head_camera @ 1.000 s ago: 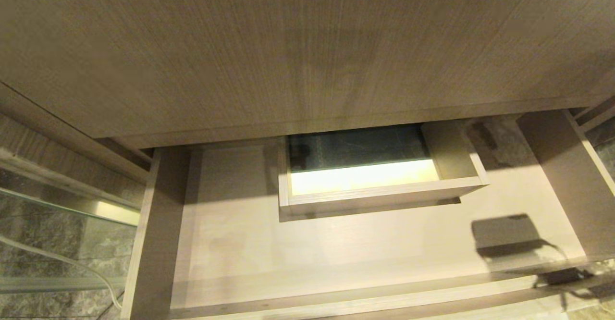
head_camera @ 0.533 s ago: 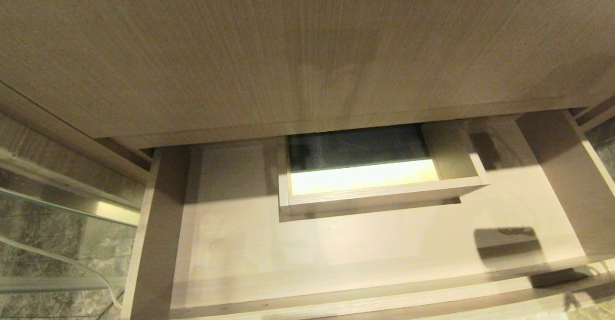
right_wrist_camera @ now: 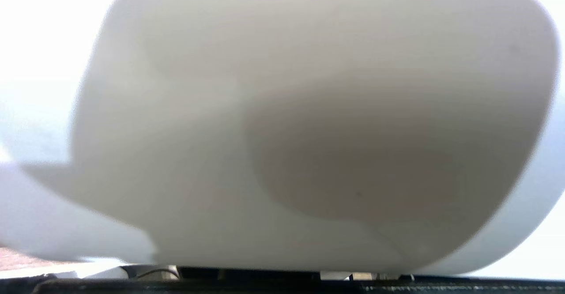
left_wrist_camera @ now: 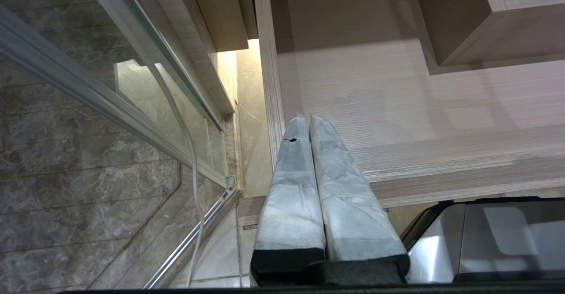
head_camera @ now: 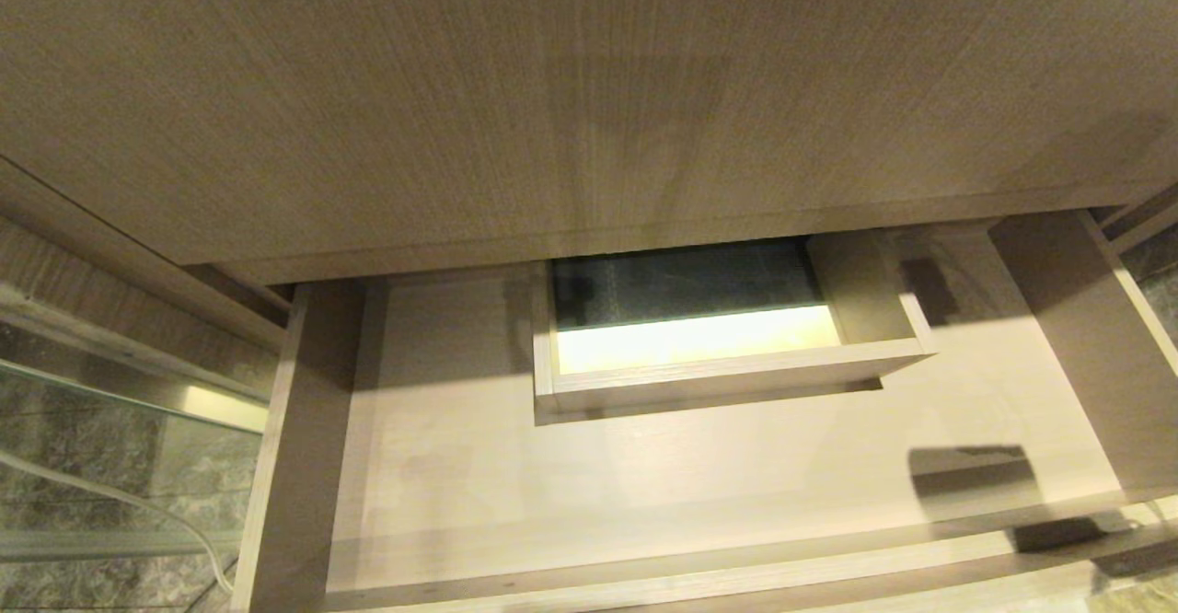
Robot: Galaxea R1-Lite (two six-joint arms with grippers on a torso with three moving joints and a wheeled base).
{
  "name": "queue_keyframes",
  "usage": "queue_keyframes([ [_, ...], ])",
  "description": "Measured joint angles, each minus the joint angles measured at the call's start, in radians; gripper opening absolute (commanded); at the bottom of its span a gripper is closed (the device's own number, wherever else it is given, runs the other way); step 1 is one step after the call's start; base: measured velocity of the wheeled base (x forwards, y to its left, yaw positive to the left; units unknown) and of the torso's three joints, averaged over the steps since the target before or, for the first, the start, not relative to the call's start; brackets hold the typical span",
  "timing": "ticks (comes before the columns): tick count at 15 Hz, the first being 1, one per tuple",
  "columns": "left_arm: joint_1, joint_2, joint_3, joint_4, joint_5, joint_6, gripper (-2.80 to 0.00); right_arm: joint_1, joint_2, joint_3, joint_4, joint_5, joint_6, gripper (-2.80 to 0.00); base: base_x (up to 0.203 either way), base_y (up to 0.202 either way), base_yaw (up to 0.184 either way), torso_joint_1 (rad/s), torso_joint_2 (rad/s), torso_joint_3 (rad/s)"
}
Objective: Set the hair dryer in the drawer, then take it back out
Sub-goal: Place it on the countertop
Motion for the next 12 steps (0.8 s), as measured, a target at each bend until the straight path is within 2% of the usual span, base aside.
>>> queue_keyframes([
  [3, 0.000, 0.000, 0.000, 0.000, 0.000, 0.000, -2.80, -0.006, -0.016, 0.011, -0.046, 0.001, -0.001, -2.80, 0.000, 0.000, 0.000, 0.044, -0.07, -0.009],
  [7, 0.000, 0.000, 0.000, 0.001, 0.000, 0.000, -2.80, -0.007, -0.035, 0.032, -0.136, 0.000, 0.001, -2.80, 0.000, 0.000, 0.000, 0.227, -0.11, -0.114],
  [12, 0.000, 0.000, 0.000, 0.000, 0.000, 0.000, -2.80, -0.006, -0.041, 0.037, -0.145, -0.001, 0.000, -2.80, 0.000, 0.000, 0.000, 0.196, -0.57, -0.194],
])
